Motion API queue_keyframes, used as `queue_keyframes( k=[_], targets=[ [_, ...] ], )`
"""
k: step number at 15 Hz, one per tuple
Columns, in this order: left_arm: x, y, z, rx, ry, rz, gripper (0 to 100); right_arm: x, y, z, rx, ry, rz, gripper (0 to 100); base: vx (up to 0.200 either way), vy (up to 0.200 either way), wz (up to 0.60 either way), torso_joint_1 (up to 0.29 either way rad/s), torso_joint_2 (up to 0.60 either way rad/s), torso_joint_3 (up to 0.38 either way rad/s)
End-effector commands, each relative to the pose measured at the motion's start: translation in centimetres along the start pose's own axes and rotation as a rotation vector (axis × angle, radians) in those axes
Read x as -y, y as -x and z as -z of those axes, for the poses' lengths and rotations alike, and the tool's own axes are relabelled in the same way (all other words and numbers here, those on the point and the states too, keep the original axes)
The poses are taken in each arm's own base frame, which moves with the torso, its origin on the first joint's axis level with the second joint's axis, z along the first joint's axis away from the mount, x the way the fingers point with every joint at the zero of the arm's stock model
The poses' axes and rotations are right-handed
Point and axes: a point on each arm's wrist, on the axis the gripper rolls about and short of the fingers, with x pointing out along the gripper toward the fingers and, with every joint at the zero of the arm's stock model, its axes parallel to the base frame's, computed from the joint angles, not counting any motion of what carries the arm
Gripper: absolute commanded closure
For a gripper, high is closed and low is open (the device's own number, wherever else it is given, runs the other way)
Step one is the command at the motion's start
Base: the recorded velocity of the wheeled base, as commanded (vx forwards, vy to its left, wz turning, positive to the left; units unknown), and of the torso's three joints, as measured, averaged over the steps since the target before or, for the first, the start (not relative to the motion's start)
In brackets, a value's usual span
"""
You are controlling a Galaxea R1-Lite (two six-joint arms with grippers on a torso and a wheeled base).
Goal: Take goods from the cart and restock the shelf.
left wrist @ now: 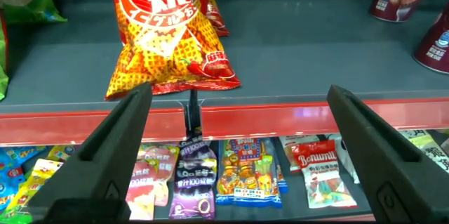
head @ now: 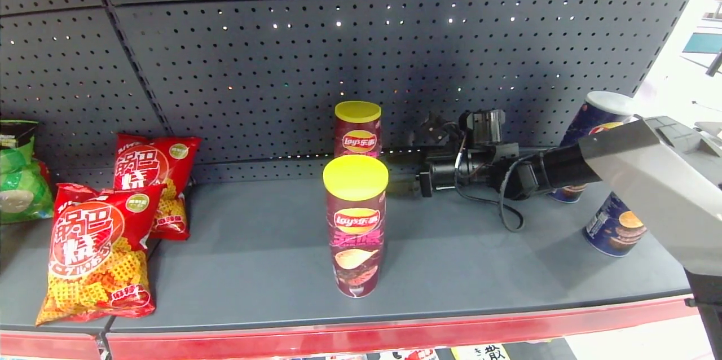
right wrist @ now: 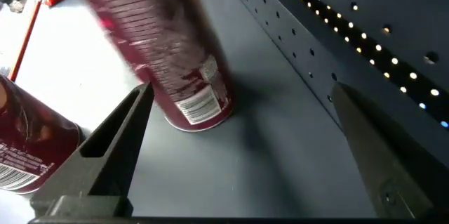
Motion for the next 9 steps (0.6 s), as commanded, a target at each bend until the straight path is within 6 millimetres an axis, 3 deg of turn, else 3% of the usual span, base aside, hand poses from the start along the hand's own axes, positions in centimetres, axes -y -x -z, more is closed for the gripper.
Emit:
queue_keyframes(
  k=[1,6,9],
  targets=[
    [0.0,0.0,0.0,-0.002,0.000,0.000,0,0.3,0.3,0.3,-0.002,-0.005,0.008,0,0.000,0.000,0.00,0.000,0.00,0.000],
    [0.0,0.0,0.0,-0.002,0.000,0.000,0,0.7,0.6,0.4,-0.007,-0.010,0.036,0,0.000,0.000,0.00,0.000,0.00,0.000],
    [0.0,0.0,0.0,-0.002,0.000,0.000,0,0.2,1.0,-0.6,0.007,0.008,0.024,0,0.000,0.000,0.00,0.000,0.00,0.000]
  ],
)
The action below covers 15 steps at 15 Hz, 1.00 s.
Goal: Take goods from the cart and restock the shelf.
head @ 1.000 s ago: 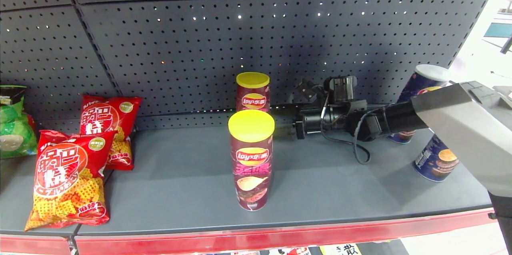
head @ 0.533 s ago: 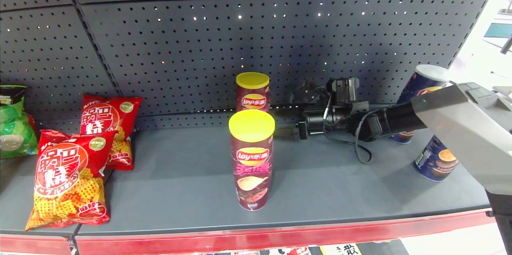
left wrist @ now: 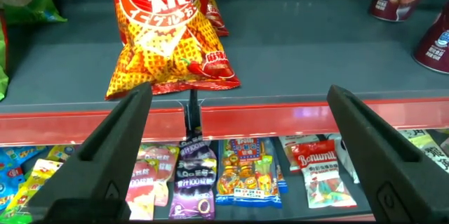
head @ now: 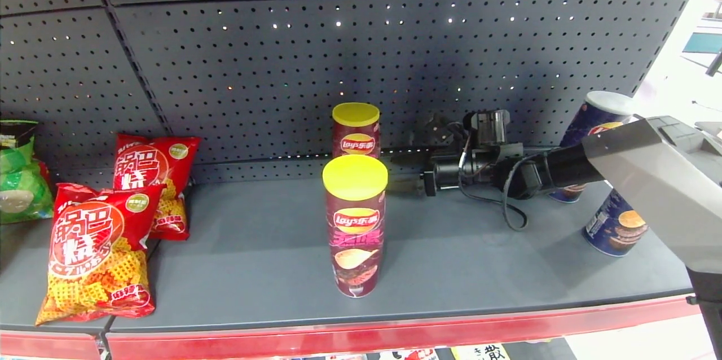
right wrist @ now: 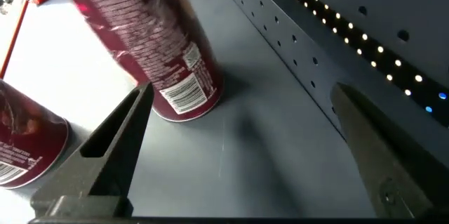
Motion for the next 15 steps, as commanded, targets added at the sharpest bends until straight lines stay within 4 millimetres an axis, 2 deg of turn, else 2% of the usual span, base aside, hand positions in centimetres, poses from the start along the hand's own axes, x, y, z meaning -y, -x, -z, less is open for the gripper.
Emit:
queue_keyframes(
  k=[1,4,8,15],
  targets=[
    [0.0,0.0,0.0,-0.002,0.000,0.000,0,-0.6,0.2,-0.9,0.010,0.016,-0.009,0,0.000,0.000,0.00,0.000,0.00,0.000],
    [0.0,0.0,0.0,-0.002,0.000,0.000,0,-2.3,-1.4,-2.2,0.021,0.042,-0.050,0,0.000,0.000,0.00,0.000,0.00,0.000],
    [0.0,0.0,0.0,-0.002,0.000,0.000,0,-2.9,-3.3,-2.0,0.013,0.049,-0.055,0,0.000,0.000,0.00,0.000,0.00,0.000],
    [0.0,0.0,0.0,-0.002,0.000,0.000,0,-2.5,-3.2,-2.1,0.019,0.057,-0.040,0,0.000,0.000,0.00,0.000,0.00,0.000]
  ],
)
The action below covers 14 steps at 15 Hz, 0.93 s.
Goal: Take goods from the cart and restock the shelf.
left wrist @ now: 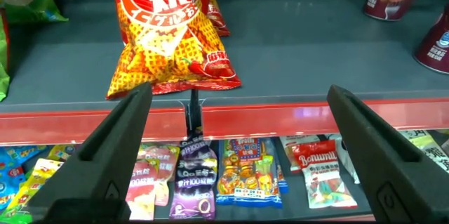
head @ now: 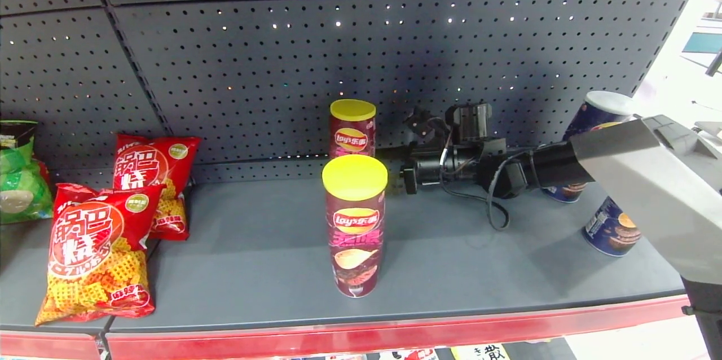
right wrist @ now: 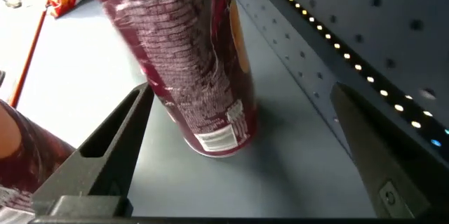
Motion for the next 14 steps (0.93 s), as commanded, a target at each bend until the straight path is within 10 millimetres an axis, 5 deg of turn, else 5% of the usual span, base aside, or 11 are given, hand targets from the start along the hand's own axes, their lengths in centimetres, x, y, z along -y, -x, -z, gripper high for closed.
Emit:
queue_keyframes(
  k=[1,9,14],
  targets=[
    [0.0,0.0,0.0,-0.002,0.000,0.000,0,-0.3,-0.1,-0.5,0.009,0.013,-0.009,0,0.000,0.000,0.00,0.000,0.00,0.000],
    [0.0,0.0,0.0,-0.002,0.000,0.000,0,-2.6,-4.1,-4.6,0.098,0.078,-0.085,0,0.000,0.000,0.00,0.000,0.00,0.000],
    [0.0,0.0,0.0,-0.002,0.000,0.000,0,-2.7,-4.6,-4.7,0.100,0.090,-0.064,0,0.000,0.000,0.00,0.000,0.00,0.000]
  ],
)
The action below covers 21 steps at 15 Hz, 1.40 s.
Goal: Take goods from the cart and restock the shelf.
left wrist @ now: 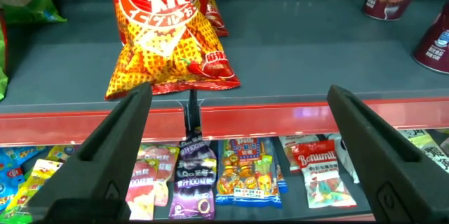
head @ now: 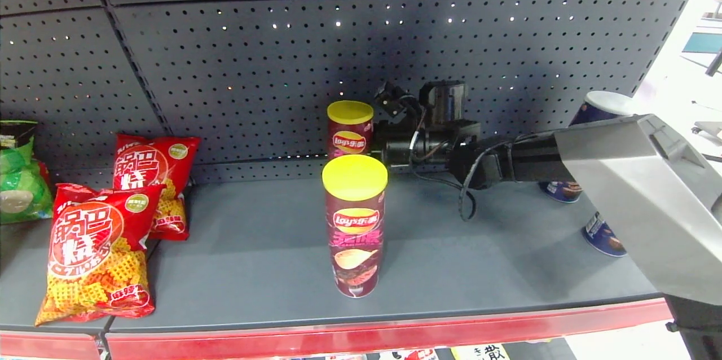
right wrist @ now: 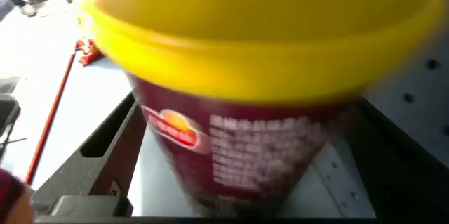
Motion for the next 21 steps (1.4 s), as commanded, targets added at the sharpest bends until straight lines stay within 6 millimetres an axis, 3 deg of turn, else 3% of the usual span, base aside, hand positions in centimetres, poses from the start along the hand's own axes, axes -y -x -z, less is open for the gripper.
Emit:
queue_keyframes(
  k=[1,3,4,10,15,21],
  targets=[
    [0.0,0.0,0.0,-0.002,0.001,0.000,0,0.0,-0.2,0.1,0.001,-0.001,-0.001,0,0.000,0.000,0.00,0.000,0.00,0.000],
    [0.0,0.0,0.0,-0.002,0.001,0.000,0,0.0,-0.1,0.2,-0.002,-0.005,0.001,0,0.000,0.000,0.00,0.000,0.00,0.000],
    [0.0,0.0,0.0,-0.002,0.001,0.000,0,0.0,-0.2,0.2,0.000,-0.004,0.002,100,0.000,0.000,0.00,0.000,0.00,0.000],
    [0.0,0.0,0.0,-0.002,0.001,0.000,0,0.3,0.4,0.1,0.002,-0.014,-0.008,100,0.000,0.000,0.00,0.000,0.00,0.000],
    [0.0,0.0,0.0,-0.002,0.001,0.000,0,1.1,3.2,0.7,-0.015,-0.037,-0.008,100,0.000,0.000,0.00,0.000,0.00,0.000],
    [0.0,0.0,0.0,-0.002,0.001,0.000,0,-0.1,1.6,0.8,-0.014,-0.009,-0.056,100,0.000,0.000,0.00,0.000,0.00,0.000]
  ],
)
